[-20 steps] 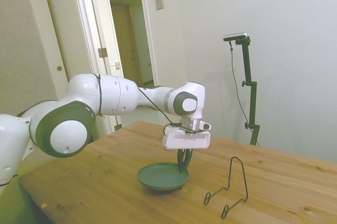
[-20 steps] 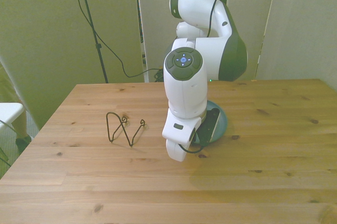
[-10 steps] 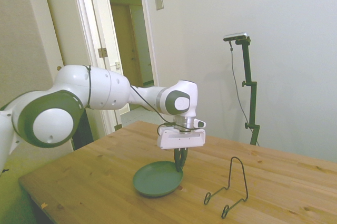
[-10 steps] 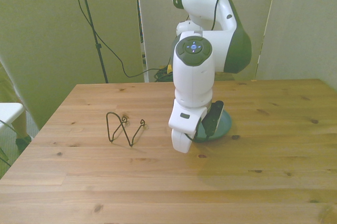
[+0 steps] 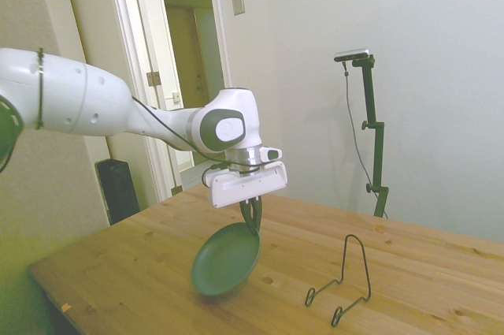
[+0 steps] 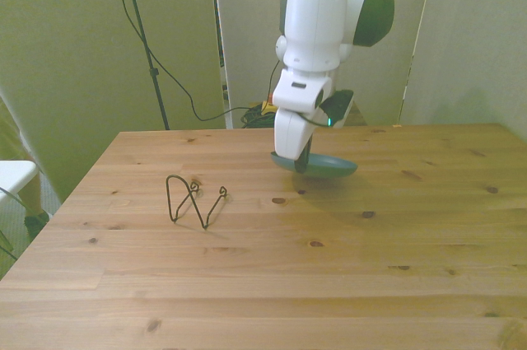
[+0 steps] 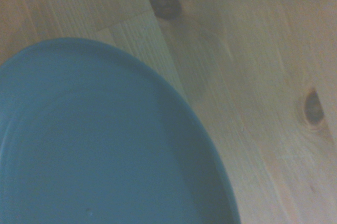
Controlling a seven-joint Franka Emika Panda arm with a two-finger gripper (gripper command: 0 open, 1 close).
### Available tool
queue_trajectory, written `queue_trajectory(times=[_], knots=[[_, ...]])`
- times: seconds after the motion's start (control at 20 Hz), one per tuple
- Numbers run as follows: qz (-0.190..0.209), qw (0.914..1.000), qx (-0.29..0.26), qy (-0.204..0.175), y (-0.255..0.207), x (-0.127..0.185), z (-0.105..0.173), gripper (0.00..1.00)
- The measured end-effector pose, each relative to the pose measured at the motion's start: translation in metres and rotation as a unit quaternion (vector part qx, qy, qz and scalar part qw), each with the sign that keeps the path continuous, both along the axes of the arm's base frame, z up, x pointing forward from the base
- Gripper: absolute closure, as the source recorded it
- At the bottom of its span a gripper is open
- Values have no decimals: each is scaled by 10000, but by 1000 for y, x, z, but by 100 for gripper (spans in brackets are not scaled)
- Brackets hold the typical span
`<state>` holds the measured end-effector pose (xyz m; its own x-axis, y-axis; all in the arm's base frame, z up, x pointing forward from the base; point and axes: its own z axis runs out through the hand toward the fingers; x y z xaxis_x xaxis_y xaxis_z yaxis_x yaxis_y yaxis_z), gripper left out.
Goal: Load the plate
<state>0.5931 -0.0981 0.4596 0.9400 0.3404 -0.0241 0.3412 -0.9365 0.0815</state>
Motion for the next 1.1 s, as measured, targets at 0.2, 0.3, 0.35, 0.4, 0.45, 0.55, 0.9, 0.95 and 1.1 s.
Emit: queue_trajectory(times=[0.2, 0.3, 0.35, 0.4, 0.45, 0.55, 0.9, 0.95, 1.1], knots=[[-119, 9964, -441, -718, -2, -28, 35, 100], [-188, 9927, -641, -1009, -6, -42, 52, 100], [-224, 9902, -742, -1165, -10, -49, 61, 100], [-251, 9875, -844, -1304, -13, -55, 69, 100], [-261, 9855, -916, -1406, -17, -61, 77, 100], [-279, 9806, -1086, -1609, -27, -70, 92, 100], [-426, 9653, -1522, -2078, -73, -79, 120, 100], [-447, 9626, -1590, -2150, -80, -77, 123, 100], [-528, 9535, -1811, -2350, -100, -70, 126, 100]])
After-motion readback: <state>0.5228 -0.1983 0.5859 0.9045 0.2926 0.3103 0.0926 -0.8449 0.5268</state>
